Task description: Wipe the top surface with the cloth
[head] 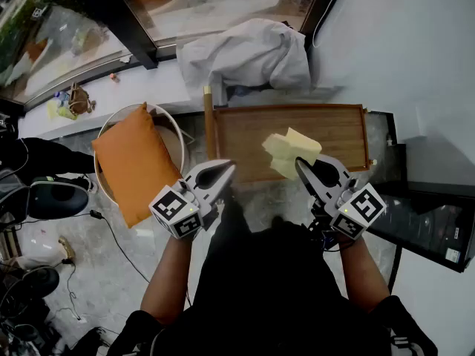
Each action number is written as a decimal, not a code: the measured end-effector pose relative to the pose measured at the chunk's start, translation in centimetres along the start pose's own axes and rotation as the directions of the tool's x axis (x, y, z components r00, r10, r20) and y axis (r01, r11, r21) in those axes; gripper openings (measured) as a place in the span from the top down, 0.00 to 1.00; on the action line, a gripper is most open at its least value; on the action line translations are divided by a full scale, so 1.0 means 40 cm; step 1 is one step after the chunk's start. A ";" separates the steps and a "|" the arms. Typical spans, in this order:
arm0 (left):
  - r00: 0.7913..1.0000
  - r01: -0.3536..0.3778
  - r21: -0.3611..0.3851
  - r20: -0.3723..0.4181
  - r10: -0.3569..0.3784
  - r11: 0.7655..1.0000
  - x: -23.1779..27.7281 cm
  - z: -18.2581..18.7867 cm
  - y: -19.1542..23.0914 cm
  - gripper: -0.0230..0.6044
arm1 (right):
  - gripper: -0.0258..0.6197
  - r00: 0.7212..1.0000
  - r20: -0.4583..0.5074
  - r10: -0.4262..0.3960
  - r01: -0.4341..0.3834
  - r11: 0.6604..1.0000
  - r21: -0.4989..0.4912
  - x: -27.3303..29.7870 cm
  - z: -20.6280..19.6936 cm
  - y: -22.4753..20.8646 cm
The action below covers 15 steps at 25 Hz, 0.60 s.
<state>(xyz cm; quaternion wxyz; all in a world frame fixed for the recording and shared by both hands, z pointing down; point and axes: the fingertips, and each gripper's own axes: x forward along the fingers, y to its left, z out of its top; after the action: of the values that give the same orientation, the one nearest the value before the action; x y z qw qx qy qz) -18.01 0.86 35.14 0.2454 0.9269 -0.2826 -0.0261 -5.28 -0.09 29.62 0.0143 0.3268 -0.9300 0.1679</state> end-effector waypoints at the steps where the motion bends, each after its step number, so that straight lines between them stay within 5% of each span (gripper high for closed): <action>1: 1.000 0.001 0.012 0.002 -0.001 1.000 -0.013 -0.010 -0.031 0.95 | 0.91 1.000 0.013 0.014 -0.014 1.000 0.005 -0.023 -0.002 0.023; 5: 0.998 -0.058 0.053 -0.018 0.059 0.997 -0.086 -0.115 -0.205 0.95 | 0.91 0.999 -0.014 0.033 -0.034 0.998 -0.046 -0.206 -0.064 0.122; 8: 0.992 -0.128 -0.009 0.006 0.128 0.992 -0.116 -0.207 -0.343 0.95 | 0.91 0.998 -0.039 0.045 -0.049 0.994 -0.094 -0.370 -0.105 0.173; 15: 0.995 -0.093 0.006 -0.019 0.093 0.996 -0.103 -0.270 -0.550 0.95 | 0.91 0.999 -0.015 -0.049 0.048 0.998 -0.031 -0.639 -0.168 0.211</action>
<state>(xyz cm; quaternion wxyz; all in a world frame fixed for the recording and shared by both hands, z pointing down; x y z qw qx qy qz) -8.21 23.66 33.93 0.2468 0.9135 -0.3233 -0.0053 9.09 23.65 29.90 0.0305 0.3477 -0.9241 0.1557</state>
